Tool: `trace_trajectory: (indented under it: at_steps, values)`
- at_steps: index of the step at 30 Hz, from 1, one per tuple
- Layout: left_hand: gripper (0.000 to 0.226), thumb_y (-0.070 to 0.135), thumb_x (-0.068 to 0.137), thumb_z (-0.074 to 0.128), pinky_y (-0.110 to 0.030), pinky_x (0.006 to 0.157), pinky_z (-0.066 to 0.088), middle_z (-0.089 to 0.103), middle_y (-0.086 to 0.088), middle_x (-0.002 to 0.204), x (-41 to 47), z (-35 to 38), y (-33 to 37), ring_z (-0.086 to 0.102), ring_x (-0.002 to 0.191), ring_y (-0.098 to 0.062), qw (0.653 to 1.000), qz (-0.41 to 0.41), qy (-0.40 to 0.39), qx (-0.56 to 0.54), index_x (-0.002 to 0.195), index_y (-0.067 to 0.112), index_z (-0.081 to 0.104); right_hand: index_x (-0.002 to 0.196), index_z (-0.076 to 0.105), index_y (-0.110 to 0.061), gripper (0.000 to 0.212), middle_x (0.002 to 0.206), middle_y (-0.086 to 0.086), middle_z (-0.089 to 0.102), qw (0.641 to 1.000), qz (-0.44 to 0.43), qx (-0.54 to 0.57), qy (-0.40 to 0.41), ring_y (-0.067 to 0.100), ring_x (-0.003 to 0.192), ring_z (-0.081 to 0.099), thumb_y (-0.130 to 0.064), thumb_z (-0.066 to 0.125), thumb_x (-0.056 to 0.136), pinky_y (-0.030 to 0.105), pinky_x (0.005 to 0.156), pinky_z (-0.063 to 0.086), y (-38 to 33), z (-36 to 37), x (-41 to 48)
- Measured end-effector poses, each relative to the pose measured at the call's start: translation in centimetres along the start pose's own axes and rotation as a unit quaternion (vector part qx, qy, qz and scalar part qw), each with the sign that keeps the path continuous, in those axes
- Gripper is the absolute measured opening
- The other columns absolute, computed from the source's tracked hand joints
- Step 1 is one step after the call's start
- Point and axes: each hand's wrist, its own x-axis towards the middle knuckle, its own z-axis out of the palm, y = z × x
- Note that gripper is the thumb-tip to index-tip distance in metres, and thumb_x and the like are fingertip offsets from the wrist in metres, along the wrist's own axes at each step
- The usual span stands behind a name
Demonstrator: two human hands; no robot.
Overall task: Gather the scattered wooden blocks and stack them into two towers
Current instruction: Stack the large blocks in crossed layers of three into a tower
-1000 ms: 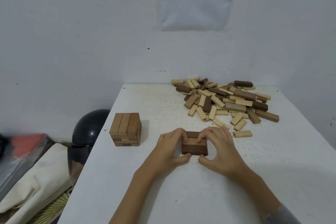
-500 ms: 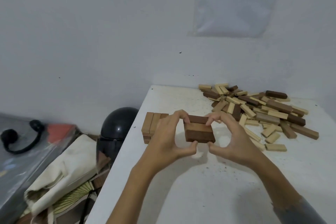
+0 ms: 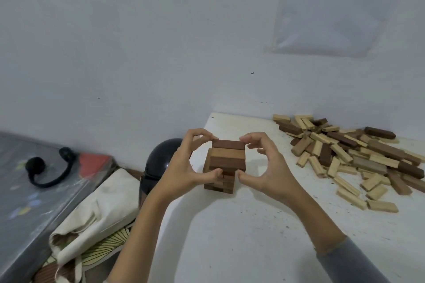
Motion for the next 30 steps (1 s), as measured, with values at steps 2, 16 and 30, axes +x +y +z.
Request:
trace_trajectory:
  at_steps: [2, 16, 30]
  values:
    - [0.066, 0.008, 0.073, 0.08, -0.042, 0.112, 0.035, 0.058, 0.012, 0.126, 0.3, -0.5, -0.9, 0.044, 0.131, -0.008, 1.0, -0.017, -0.008, -0.014, 0.125, 0.02, 0.042, 0.115, 0.048, -0.039, 0.059, 0.123, -0.017, 0.051, 1.0, 0.011, -0.001, 0.005, 0.002, 0.118, 0.045, -0.03, 0.072, 0.063, 0.005, 0.09, 0.03, 0.1, 0.9, 0.3]
    - [0.066, 0.018, 0.073, 0.077, -0.007, 0.097, 0.037, 0.056, 0.009, 0.131, 1.1, -1.4, -3.5, 0.045, 0.129, -0.004, 0.997, -0.05, -0.05, -0.002, 0.128, 0.024, 0.042, 0.112, 0.046, -0.043, 0.055, 0.112, -0.04, 0.044, 0.998, 0.035, -0.016, 0.039, -0.007, 0.116, 0.039, -0.035, 0.067, 0.062, 0.029, 0.101, 0.031, 0.6, 3.3, 0.2]
    - [0.064, 0.023, 0.076, 0.074, -0.018, 0.104, 0.036, 0.053, 0.013, 0.135, 0.9, -0.7, -4.1, 0.044, 0.132, -0.006, 0.997, -0.051, -0.058, 0.004, 0.132, 0.028, 0.042, 0.117, 0.04, -0.047, 0.058, 0.121, -0.04, 0.038, 0.997, 0.068, -0.013, 0.029, -0.009, 0.12, 0.034, -0.034, 0.07, 0.07, 0.027, 0.102, 0.029, 2.0, 3.8, 0.0]
